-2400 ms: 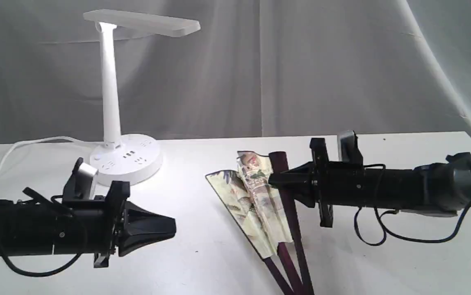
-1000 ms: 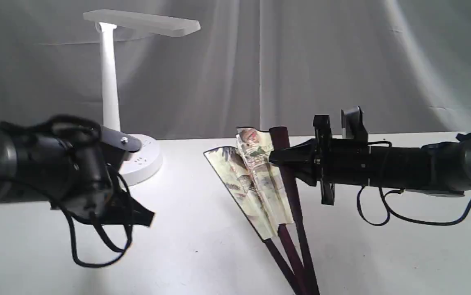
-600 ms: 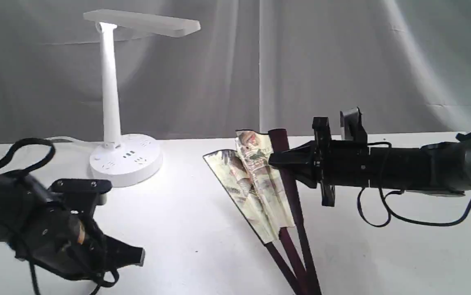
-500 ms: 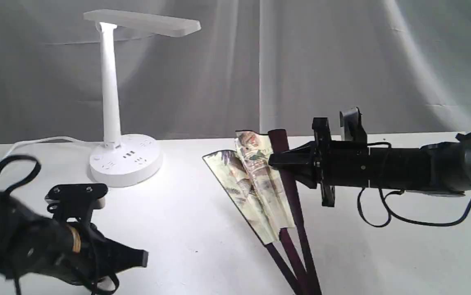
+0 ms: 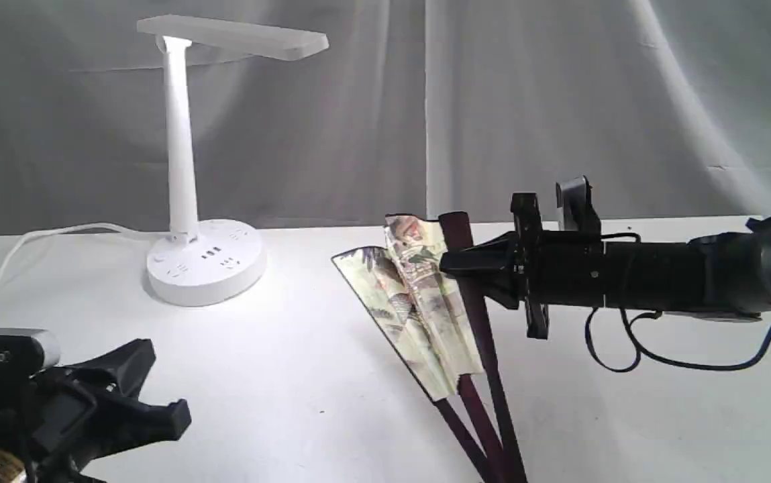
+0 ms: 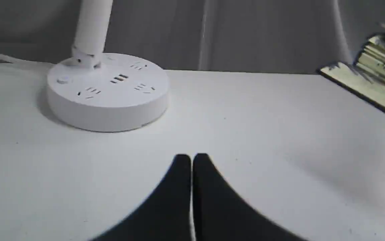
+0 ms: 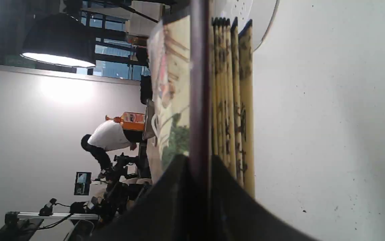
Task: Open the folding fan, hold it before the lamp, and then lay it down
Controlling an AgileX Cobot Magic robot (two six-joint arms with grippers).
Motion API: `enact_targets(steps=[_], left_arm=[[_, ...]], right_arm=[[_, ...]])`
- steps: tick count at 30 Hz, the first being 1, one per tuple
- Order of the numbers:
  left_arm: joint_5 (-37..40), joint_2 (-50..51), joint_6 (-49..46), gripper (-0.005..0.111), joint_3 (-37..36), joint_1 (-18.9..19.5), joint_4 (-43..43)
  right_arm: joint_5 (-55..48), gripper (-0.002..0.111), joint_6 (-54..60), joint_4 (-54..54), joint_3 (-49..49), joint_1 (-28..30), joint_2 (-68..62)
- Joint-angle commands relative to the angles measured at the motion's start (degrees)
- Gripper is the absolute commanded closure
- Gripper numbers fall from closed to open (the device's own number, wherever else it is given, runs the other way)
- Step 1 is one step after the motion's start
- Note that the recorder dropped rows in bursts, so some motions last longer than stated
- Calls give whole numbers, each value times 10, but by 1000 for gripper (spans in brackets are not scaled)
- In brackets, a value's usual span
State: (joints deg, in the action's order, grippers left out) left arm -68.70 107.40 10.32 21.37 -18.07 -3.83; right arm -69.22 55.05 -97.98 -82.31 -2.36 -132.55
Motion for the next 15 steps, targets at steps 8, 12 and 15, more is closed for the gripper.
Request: enact_targets(steps=[8,12,15], left_arm=[[18,70,325,107,159,3,165],[147,98,592,107,240,28,344],[194,116,814,106,283,50,468]], right_arm=[[-7,108,28,-10,2,1,10],[-7,108,28,-10,2,1,10],[-7,108,28,-10,2,1,10]])
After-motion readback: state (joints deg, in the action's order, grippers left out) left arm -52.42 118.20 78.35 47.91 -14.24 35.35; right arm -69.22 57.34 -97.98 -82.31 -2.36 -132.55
